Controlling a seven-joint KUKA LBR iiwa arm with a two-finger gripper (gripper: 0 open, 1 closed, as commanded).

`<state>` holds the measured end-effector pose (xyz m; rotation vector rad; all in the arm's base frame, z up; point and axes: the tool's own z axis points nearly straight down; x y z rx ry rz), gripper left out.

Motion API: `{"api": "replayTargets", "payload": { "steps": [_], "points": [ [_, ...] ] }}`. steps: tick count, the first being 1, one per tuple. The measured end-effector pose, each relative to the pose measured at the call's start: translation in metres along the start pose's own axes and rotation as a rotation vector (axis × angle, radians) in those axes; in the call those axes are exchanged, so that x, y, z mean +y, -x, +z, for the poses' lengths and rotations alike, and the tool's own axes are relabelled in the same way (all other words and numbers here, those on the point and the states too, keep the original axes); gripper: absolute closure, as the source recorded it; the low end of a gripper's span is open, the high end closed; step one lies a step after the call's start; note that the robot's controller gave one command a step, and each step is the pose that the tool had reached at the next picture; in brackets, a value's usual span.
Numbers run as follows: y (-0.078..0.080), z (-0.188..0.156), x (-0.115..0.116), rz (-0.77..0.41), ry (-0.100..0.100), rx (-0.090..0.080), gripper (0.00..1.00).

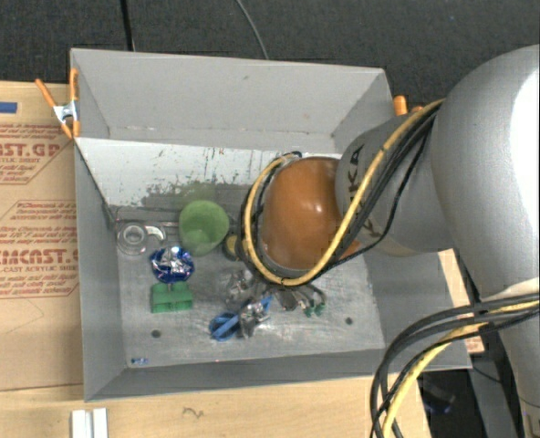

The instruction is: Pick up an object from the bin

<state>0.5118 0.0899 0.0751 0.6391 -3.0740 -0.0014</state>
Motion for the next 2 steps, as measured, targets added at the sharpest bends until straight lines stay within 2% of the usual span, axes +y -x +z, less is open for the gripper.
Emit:
{"api": "replayTargets", "payload": {
  "steps": [1,2],
  "points": [
    [0.001,-0.029,0.0,0.0,-0.002,-0.005,1.0],
    [0.002,-0.085,0.001,-0.001,-0.003,-0.008,1.0]
  ]
}}
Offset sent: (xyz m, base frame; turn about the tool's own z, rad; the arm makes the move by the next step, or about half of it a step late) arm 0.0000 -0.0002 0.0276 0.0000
